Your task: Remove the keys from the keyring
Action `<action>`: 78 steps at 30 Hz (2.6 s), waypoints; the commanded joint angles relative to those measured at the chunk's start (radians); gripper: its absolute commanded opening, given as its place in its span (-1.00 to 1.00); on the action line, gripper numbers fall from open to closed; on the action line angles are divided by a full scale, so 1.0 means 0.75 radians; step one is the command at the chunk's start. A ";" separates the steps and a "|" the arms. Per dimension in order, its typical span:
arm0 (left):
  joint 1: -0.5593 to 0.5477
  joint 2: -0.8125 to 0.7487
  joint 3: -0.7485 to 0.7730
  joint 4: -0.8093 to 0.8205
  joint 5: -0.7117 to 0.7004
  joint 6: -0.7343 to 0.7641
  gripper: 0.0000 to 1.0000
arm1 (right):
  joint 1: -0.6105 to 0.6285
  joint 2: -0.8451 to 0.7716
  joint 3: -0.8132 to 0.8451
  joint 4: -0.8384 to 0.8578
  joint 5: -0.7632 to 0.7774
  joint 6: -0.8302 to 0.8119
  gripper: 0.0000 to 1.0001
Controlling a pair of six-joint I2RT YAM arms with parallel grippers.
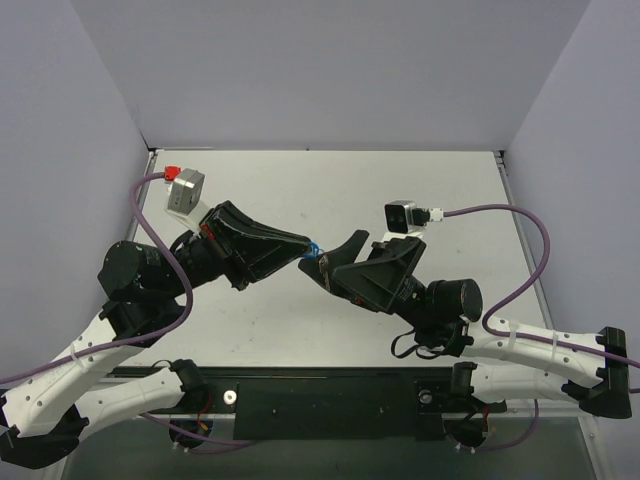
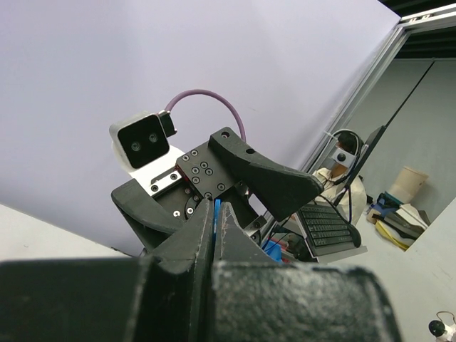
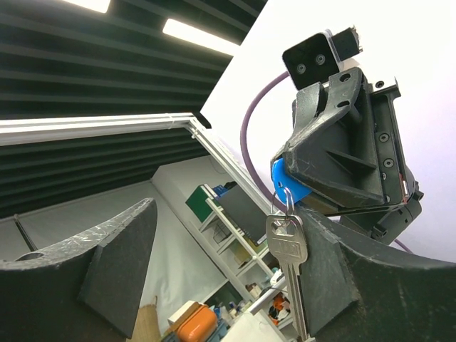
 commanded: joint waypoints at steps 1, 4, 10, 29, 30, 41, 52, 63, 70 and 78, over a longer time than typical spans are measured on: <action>-0.007 -0.024 0.008 0.066 0.025 0.007 -1.00 | 0.012 -0.021 0.054 0.104 -0.005 -0.045 0.33; -0.005 -0.032 0.006 0.072 0.025 0.010 -1.00 | 0.012 -0.031 0.040 0.086 0.003 -0.057 0.27; -0.007 -0.053 -0.004 0.060 0.019 0.022 -1.00 | 0.012 -0.049 0.030 0.024 0.042 -0.082 0.16; -0.005 -0.100 -0.033 0.041 0.007 0.042 -1.00 | 0.014 -0.021 0.048 -0.037 0.096 -0.077 -0.20; -0.007 -0.104 -0.037 0.045 0.007 0.042 -1.00 | 0.014 -0.021 0.050 -0.037 0.098 -0.078 -0.24; -0.005 -0.108 -0.041 0.033 -0.017 0.046 -1.00 | 0.014 -0.021 0.052 -0.070 0.093 -0.088 -0.45; -0.005 -0.122 -0.043 -0.014 -0.065 0.063 -1.00 | 0.012 -0.029 0.050 -0.084 0.100 -0.096 -0.56; -0.007 -0.122 -0.045 -0.020 -0.075 0.065 -1.00 | 0.014 -0.035 0.054 -0.100 0.102 -0.102 -0.67; -0.007 -0.124 -0.049 -0.016 -0.075 0.065 -1.00 | 0.014 -0.037 0.054 -0.109 0.102 -0.106 -0.70; -0.005 -0.124 -0.057 -0.006 -0.061 0.061 -1.00 | 0.016 -0.041 0.054 -0.127 0.104 -0.114 -0.71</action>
